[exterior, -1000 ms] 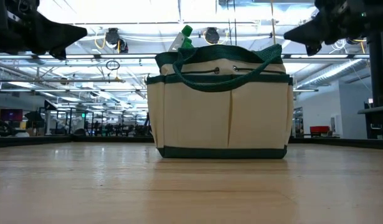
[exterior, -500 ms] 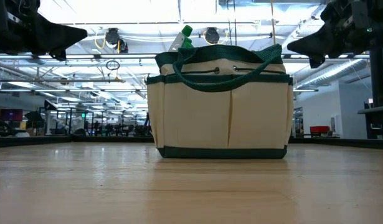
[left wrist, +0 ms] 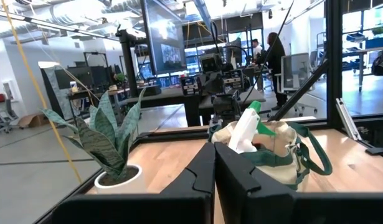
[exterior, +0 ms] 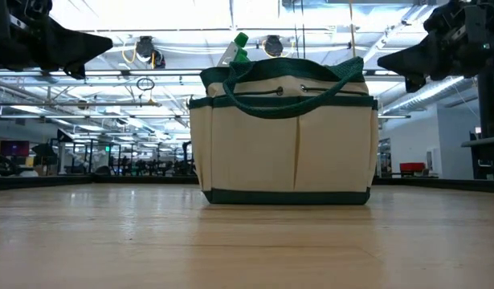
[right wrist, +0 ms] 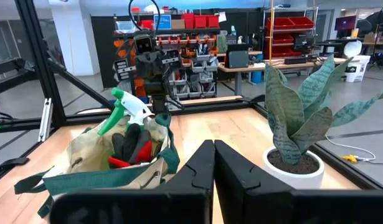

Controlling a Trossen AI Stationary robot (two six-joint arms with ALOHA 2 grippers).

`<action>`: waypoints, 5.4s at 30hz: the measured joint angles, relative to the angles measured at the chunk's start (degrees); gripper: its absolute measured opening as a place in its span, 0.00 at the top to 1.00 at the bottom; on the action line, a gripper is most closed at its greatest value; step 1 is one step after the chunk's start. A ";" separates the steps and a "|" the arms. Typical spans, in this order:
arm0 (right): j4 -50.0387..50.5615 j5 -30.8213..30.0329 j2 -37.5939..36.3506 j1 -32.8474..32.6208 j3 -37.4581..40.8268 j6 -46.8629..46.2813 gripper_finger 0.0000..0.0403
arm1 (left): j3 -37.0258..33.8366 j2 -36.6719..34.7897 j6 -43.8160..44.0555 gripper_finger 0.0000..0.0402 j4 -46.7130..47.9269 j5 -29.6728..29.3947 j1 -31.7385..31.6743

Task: Pick & Place Garden tools in Gardening bag
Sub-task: Return to Home Position

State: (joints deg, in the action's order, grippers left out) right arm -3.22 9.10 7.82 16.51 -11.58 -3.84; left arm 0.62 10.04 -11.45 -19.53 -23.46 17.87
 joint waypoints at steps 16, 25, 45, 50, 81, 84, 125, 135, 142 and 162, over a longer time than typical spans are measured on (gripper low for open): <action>3.52 0.02 -6.29 0.00 1.80 -0.16 1.00 | 0.02 0.00 1.53 0.98 1.01 -0.23 0.00; 6.34 0.00 -7.31 -0.02 1.80 -2.16 1.00 | 0.02 0.02 1.91 0.98 1.51 -0.86 0.00; -2.74 -0.02 -7.31 -0.02 8.46 -1.29 1.00 | 0.04 0.02 2.79 0.99 2.61 -1.07 0.00; -1.59 -0.02 -7.28 -0.02 8.53 -1.28 1.00 | 0.04 0.07 4.56 0.98 3.57 -1.09 0.01; -0.20 -0.07 -7.26 -0.02 8.69 -1.90 1.00 | 0.07 0.07 11.62 0.96 12.41 -6.11 0.00; -0.24 -0.04 -7.26 -0.02 8.70 -1.90 1.00 | 0.07 0.07 11.13 0.94 12.43 -6.10 0.02; -0.39 -0.02 -7.26 -0.02 8.70 -1.92 1.00 | 0.05 0.07 11.72 0.92 12.44 -6.01 0.00; -0.39 -0.02 -7.26 -0.02 8.70 -1.92 1.00 | 0.04 0.07 11.72 0.92 12.44 -6.01 0.01; -0.39 -0.02 -7.26 -0.02 8.71 -1.92 1.00 | 0.04 0.07 11.70 0.92 12.44 -6.01 0.02; -0.39 -0.02 -7.26 -0.02 8.72 -1.92 1.00 | 0.04 0.07 11.72 0.92 12.44 -6.01 0.02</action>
State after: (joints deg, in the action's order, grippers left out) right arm -3.62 9.08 0.56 16.49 -2.85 -5.75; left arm 0.67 10.11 0.27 -7.09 -29.47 17.89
